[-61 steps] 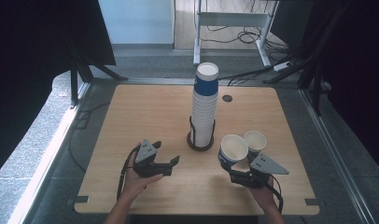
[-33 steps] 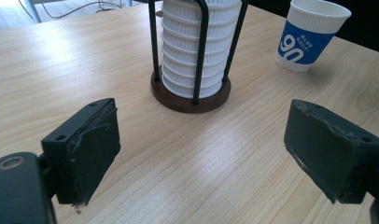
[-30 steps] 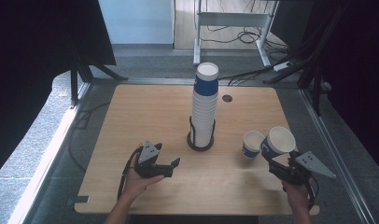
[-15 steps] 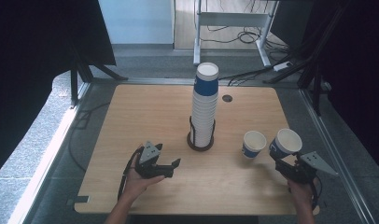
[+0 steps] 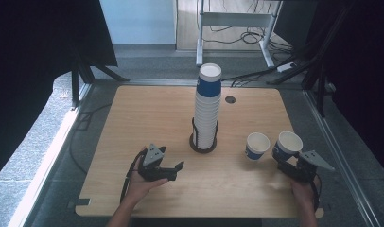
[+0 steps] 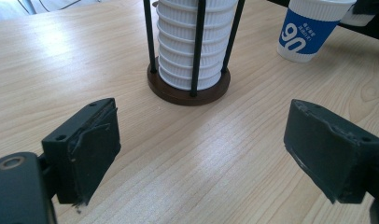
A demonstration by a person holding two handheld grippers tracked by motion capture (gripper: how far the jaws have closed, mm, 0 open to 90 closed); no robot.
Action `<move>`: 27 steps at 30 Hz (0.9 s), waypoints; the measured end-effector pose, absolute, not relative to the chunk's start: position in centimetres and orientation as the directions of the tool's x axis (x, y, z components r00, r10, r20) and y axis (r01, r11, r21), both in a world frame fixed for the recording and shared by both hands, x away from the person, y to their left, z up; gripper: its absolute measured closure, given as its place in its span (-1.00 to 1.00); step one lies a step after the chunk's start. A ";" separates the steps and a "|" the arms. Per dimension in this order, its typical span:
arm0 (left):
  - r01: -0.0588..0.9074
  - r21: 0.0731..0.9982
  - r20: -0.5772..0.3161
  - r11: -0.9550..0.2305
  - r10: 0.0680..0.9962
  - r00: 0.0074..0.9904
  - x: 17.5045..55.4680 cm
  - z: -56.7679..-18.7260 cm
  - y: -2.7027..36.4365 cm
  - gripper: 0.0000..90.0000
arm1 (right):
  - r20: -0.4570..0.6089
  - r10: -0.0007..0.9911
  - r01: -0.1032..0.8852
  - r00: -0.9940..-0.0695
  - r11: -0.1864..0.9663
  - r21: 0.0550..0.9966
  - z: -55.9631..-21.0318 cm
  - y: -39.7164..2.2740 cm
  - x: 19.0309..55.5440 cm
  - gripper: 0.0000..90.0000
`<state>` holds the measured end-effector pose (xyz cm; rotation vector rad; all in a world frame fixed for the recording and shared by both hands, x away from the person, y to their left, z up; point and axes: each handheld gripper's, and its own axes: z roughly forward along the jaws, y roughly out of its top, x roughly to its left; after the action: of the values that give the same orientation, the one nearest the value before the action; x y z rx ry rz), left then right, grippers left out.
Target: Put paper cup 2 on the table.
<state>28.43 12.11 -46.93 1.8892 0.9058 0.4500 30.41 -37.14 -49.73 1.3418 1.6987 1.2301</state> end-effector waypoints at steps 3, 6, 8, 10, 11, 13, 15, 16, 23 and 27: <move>0.399 0.878 -0.071 -0.266 0.751 0.657 28.4 -46.9 12.1 -0.76 | 0.062 0.962 0.389 -0.265 0.048 0.920 -50.1 -37.2 30.8 -0.40; 0.401 0.877 -0.073 -0.265 0.751 0.656 28.4 -47.0 12.0 -0.76 | 0.053 0.965 0.418 -0.257 0.061 0.906 -50.4 -37.0 31.2 -0.40; 0.401 0.877 -0.072 -0.266 0.751 0.656 28.4 -47.0 12.0 -0.76 | 0.047 0.967 0.440 -0.251 0.071 0.895 -50.6 -37.0 31.5 -0.40; 0.401 0.877 -0.072 -0.266 0.751 0.656 28.4 -47.0 12.0 -0.76 | 0.042 0.969 0.456 -0.245 0.077 0.887 -50.8 -37.0 31.7 -0.40; 0.401 0.877 -0.072 -0.266 0.751 0.656 28.4 -47.0 12.0 -0.76 | 0.044 0.970 0.463 -0.239 0.074 0.883 -50.8 -37.0 31.8 -0.40; 0.401 0.877 -0.073 -0.265 0.752 0.655 28.4 -47.0 12.1 -0.76 | 0.041 0.971 0.470 -0.237 0.078 0.879 -51.0 -37.0 32.0 -0.40; 0.402 0.877 -0.073 -0.265 0.752 0.655 28.4 -47.0 12.1 -0.76 | 0.039 0.970 0.485 -0.238 0.084 0.871 -51.1 -36.9 32.1 -0.40; 0.402 0.876 -0.073 -0.266 0.752 0.655 28.4 -47.0 12.0 -0.76 | 0.041 0.971 0.490 -0.236 0.083 0.868 -51.1 -36.9 32.2 -0.40; 0.401 0.876 -0.071 -0.269 0.750 0.657 28.4 -47.0 12.0 -0.76 | 0.029 0.975 0.522 -0.222 0.094 0.848 -51.2 -36.8 32.4 -0.41; 0.401 0.876 -0.070 -0.269 0.750 0.657 28.4 -47.0 12.0 -0.76 | 0.025 0.977 0.531 -0.212 0.093 0.842 -51.2 -36.8 32.5 -0.41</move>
<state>28.41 11.99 -47.01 1.8937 0.9065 0.4475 32.50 -36.78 -51.18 1.4793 1.8084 1.0147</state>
